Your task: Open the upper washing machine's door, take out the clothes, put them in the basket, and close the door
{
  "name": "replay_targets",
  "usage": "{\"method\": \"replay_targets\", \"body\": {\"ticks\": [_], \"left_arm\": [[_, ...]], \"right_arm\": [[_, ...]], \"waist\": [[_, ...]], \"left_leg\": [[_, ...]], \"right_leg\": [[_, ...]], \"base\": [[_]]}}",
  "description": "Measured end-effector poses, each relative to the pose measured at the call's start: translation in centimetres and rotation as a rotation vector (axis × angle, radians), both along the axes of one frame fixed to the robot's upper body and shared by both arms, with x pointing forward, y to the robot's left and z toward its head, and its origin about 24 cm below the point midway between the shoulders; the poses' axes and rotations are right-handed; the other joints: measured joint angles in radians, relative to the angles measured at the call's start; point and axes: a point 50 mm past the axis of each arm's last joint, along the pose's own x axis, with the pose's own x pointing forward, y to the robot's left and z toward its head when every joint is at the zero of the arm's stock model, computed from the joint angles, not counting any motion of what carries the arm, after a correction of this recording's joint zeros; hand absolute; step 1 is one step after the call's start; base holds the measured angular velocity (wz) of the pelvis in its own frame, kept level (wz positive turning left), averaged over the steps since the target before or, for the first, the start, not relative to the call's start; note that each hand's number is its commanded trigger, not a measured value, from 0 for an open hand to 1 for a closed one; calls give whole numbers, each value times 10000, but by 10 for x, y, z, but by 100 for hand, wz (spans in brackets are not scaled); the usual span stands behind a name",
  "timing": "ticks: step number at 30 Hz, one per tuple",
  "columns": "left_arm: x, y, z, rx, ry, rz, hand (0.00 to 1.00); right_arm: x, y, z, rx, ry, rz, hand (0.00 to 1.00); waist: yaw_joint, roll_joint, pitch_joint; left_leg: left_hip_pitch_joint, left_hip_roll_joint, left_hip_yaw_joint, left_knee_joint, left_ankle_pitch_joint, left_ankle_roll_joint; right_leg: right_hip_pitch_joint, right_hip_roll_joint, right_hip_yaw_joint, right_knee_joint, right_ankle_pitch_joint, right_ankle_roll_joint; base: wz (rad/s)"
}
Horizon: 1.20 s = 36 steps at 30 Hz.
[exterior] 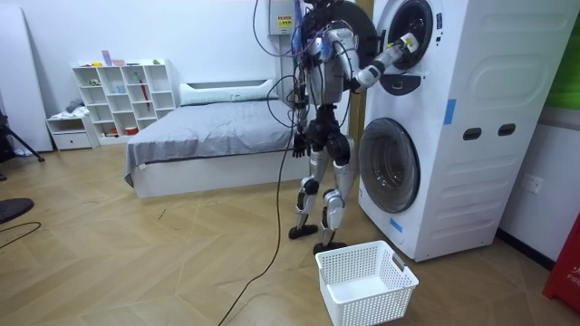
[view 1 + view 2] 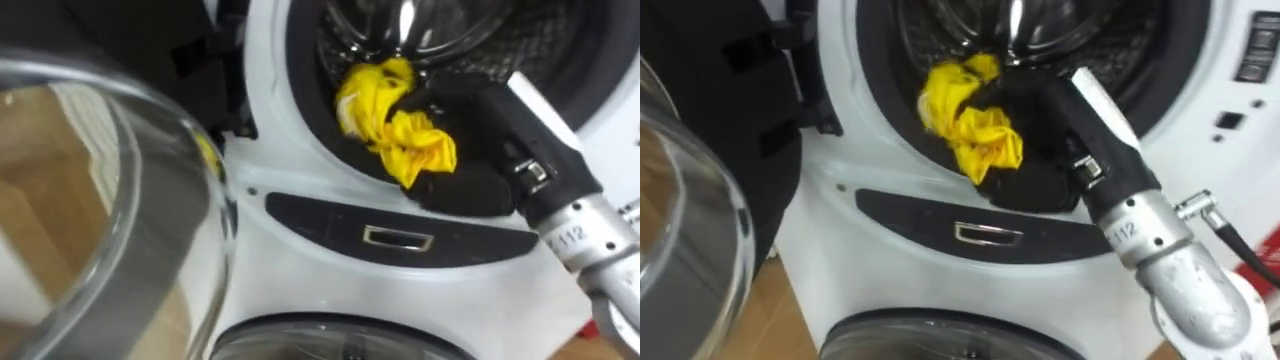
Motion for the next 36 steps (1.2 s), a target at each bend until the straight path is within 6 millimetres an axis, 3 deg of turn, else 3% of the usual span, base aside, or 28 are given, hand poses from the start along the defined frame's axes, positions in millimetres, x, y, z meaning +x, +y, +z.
{"method": "replay_targets", "body": {"ticks": [4,6,14,17,25,29,33,36], "left_arm": [[-17,1,2,68,162,618,0],[-25,0,2,41,290,827,0],[-22,2,3,148,-208,1038,0],[-22,2,2,132,-202,1061,0],[-6,5,2,195,-669,1113,0],[0,6,3,210,-814,1246,0],[2,10,4,273,-773,927,0],[8,11,4,208,-903,820,0]], "right_arm": [[-11,-14,5,109,-196,-331,100],[-17,-21,9,172,-498,-558,100],[-21,-26,6,358,-383,-618,100],[-24,-31,4,795,-230,-627,100],[-37,-49,4,540,-221,-1443,100],[-43,-57,2,247,-130,-1954,100],[-50,-72,-11,22,546,-2739,100],[-53,-79,-20,-175,1028,-3123,100]], "waist": [[-151,-146,-96],[-299,-148,-85],[-515,-78,-31],[-651,12,35],[-620,100,1],[-722,189,-39],[-1147,203,-35],[-1307,114,33]], "left_leg": [[31,35,174,37,-34,-8],[94,40,283,24,-37,-3],[286,132,705,-37,-134,-47],[325,171,827,-4,-192,-67],[114,181,1220,84,-205,-55],[113,173,1721,111,-210,-61],[178,149,2151,143,-213,-46],[79,139,2739,228,-241,-30]], "right_leg": [[24,51,155,-7,76,-14],[35,71,244,-8,129,-11],[5,214,580,77,142,-25],[-20,293,743,75,147,-34],[-350,364,1176,131,248,-31],[-621,454,1647,324,342,-19],[-721,521,2055,392,500,17],[-996,593,2479,454,703,126]], "base": [[-15],[-13],[-17],[-11],[-15],[-37],[-29],[-61]]}}
